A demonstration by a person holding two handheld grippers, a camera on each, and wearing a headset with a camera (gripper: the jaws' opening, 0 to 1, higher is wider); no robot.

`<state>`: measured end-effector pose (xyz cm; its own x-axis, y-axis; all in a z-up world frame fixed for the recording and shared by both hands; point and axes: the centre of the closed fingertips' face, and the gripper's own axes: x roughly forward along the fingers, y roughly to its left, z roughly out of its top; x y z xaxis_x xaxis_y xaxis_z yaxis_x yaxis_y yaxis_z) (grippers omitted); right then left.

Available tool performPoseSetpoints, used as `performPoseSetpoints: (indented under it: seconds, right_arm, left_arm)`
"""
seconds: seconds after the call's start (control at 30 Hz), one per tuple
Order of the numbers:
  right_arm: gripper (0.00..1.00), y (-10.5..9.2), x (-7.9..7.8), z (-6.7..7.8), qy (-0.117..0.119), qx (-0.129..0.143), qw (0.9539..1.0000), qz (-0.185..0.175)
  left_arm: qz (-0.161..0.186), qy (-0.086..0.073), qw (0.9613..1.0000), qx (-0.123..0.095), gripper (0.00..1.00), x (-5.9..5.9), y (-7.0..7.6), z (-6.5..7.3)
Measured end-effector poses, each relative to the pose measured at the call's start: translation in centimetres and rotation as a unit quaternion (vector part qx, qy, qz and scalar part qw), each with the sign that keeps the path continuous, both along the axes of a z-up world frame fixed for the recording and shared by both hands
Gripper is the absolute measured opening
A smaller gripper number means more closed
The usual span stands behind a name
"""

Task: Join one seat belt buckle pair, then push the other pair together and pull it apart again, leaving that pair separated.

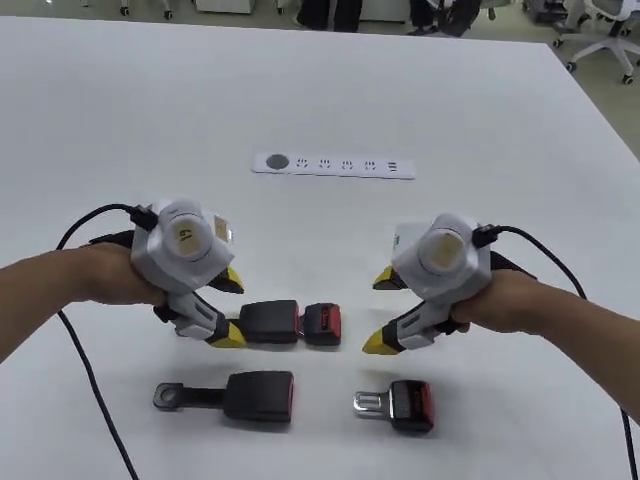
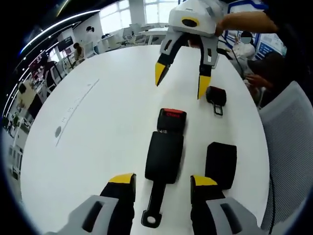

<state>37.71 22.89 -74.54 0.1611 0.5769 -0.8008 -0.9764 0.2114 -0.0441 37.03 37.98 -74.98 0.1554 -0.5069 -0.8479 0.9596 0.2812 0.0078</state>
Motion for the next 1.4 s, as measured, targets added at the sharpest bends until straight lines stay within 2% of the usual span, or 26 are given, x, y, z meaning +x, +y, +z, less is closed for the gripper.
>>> performPoseSetpoints:
  seconds: [0.07, 0.3, 0.4, 0.53, 0.6, 0.73, 0.93, 1.03, 1.13, 1.23, 1.27, 1.4]
  right_arm:
    - [0.56, -0.3, -0.2, 0.2, 0.002, 0.004, 1.0000, -0.004]
    - [0.60, -1.5, -0.9, 0.4, 0.010, 0.026, 0.9991, -0.032]
    - [0.61, -2.2, -1.6, 0.8, 0.012, 0.038, 0.9982, -0.044]
    - [0.64, -3.0, -2.3, 0.8, 0.011, 0.045, 0.9974, -0.054]
    - [0.67, -3.4, -2.5, 0.9, 0.012, 0.059, 0.9961, -0.065]
    - [0.71, -4.3, -2.9, 0.7, 0.009, 0.071, 0.9938, -0.085]
    - [0.81, -5.4, -3.8, 1.2, -0.005, 0.089, 0.9900, -0.110]
    - [0.83, -5.7, -4.1, 1.4, -0.015, 0.101, 0.9871, -0.123]
    - [0.87, -6.2, -4.5, 1.6, -0.027, 0.111, 0.9842, -0.135]
    - [0.91, -6.6, -4.9, 1.5, -0.030, 0.116, 0.9825, -0.143]
    - [0.92, -6.8, -5.0, 1.4, -0.031, 0.119, 0.9815, -0.147]
    - [0.96, -7.5, -5.2, 1.0, -0.032, 0.131, 0.9774, -0.162]
  left_arm:
    - [0.012, 0.000, 0.9998, -0.013, 0.48, -0.4, -0.2, 0.5]
    - [0.047, -0.007, 0.9981, -0.041, 0.52, -0.8, 0.8, 1.0]
    - [0.071, -0.009, 0.9955, -0.062, 0.53, -1.3, 1.2, 1.3]
    - [0.087, -0.018, 0.9934, -0.073, 0.57, -1.9, 1.9, 1.4]
    - [0.096, -0.021, 0.9920, -0.079, 0.59, -2.2, 2.1, 1.5]
    - [0.120, -0.030, 0.9880, -0.092, 0.67, -2.9, 3.1, 1.9]
    - [0.142, -0.041, 0.9830, -0.109, 0.72, -4.0, 4.1, 2.2]
    - [0.161, -0.046, 0.9773, -0.129, 0.76, -4.4, 4.4, 2.6]
    - [0.175, -0.051, 0.9735, -0.138, 0.77, -4.9, 4.7, 2.7]
    - [0.184, -0.057, 0.9708, -0.143, 0.78, -5.6, 4.6, 2.7]
    - [0.192, -0.059, 0.9679, -0.152, 0.79, -5.6, 5.0, 2.9]
    - [0.204, -0.062, 0.9617, -0.172, 0.85, -6.4, 5.1, 3.2]
